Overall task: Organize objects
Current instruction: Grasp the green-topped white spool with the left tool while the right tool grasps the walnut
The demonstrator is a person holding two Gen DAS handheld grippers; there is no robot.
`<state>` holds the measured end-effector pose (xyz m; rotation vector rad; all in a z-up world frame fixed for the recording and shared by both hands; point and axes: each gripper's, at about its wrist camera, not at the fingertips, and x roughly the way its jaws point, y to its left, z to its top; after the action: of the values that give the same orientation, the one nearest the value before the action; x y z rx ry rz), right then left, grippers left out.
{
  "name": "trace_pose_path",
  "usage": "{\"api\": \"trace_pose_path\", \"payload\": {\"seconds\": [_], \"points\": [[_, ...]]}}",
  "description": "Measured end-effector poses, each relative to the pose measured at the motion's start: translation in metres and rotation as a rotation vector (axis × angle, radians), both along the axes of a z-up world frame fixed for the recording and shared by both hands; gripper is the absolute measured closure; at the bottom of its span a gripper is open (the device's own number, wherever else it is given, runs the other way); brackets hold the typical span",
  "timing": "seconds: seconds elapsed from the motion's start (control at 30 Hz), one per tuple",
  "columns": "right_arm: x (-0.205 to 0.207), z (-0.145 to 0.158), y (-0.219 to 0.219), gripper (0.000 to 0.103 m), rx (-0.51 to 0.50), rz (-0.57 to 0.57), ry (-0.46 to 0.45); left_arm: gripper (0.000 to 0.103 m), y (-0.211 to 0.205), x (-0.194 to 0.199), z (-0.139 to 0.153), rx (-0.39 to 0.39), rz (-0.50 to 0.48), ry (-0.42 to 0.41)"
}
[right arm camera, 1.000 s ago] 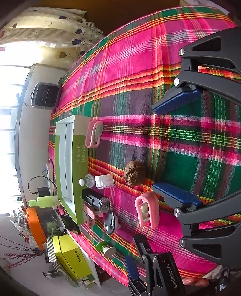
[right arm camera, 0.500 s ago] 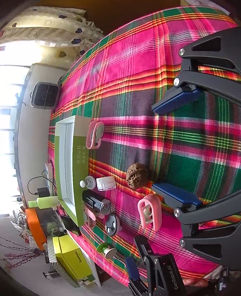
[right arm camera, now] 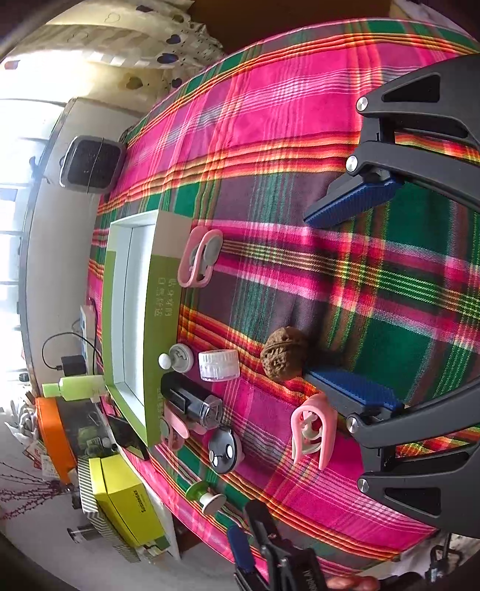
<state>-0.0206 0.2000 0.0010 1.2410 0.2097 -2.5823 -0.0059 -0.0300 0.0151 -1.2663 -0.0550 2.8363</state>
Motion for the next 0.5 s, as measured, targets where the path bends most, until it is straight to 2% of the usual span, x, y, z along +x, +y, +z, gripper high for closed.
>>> {"api": "trace_pose_path", "payload": {"seconds": [0.17, 0.33, 0.43, 0.5], "points": [[-0.007, 0.000, -0.005, 0.027, 0.009, 0.057, -0.001, 0.025, -0.011, -0.007, 0.001, -0.012, 0.030, -0.004], [-0.012, 0.000, -0.007, 0.027, 0.002, 0.075, -0.009, 0.025, -0.025, -0.019, -0.005, 0.033, 0.069, -0.038], [-0.015, 0.000, -0.008, 0.027, 0.000, 0.079, -0.016, 0.025, -0.029, -0.024, -0.006, 0.030, 0.082, -0.039], [-0.016, 0.000, -0.009, 0.031, 0.000, 0.079, -0.017, 0.025, -0.030, -0.028, -0.009, 0.022, 0.090, -0.046]]}}
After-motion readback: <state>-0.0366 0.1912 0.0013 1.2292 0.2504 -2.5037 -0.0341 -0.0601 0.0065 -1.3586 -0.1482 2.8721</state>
